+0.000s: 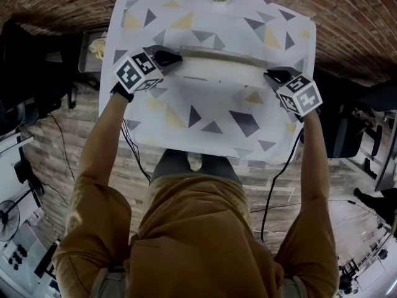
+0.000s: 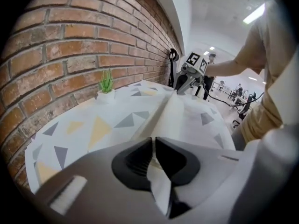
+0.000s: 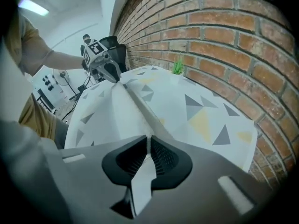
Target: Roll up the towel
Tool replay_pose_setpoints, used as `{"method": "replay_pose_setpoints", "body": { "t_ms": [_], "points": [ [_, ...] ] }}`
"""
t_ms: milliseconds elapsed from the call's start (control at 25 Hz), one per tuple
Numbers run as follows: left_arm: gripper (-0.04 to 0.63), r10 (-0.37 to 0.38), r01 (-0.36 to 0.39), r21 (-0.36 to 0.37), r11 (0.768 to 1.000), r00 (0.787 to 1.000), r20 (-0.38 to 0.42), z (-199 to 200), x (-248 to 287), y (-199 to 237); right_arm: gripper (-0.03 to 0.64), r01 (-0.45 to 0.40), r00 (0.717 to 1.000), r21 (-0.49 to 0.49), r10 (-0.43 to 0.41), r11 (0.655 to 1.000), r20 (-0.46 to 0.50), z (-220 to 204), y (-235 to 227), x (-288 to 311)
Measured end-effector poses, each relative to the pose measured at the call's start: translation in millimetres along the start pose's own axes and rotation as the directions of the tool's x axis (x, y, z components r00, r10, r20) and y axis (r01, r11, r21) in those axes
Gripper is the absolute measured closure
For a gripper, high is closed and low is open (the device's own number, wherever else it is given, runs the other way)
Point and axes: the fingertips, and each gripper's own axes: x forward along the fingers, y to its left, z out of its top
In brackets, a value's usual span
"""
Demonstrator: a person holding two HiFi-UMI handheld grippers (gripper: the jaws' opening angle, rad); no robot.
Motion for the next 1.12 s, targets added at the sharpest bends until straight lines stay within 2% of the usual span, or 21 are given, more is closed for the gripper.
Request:
{"method": "replay_pose_setpoints", "body": {
  "t_ms": [480,720,1120],
  "points": [
    [0.511,0.046,-0.046,-0.018,0.999,0.999,-0.011,8,23,38,0.586,0.048,0.999,0.091,-0.047,0.995,-0.012,2,-27,16],
    [0.511,0.092,-0.092,-0.007,0.996,0.996,-0.016,7,30,48,0.586,0.093,0.995,0.062,-0.091,0.994,-0.031,2,-33,22],
    [0.511,0.120,-0.119,0.025,0.993,0.992,-0.028,1,36,51,0.584,0.151,0.987,0.017,-0.150,0.988,-0.058,0,-37,29]
  ]
}}
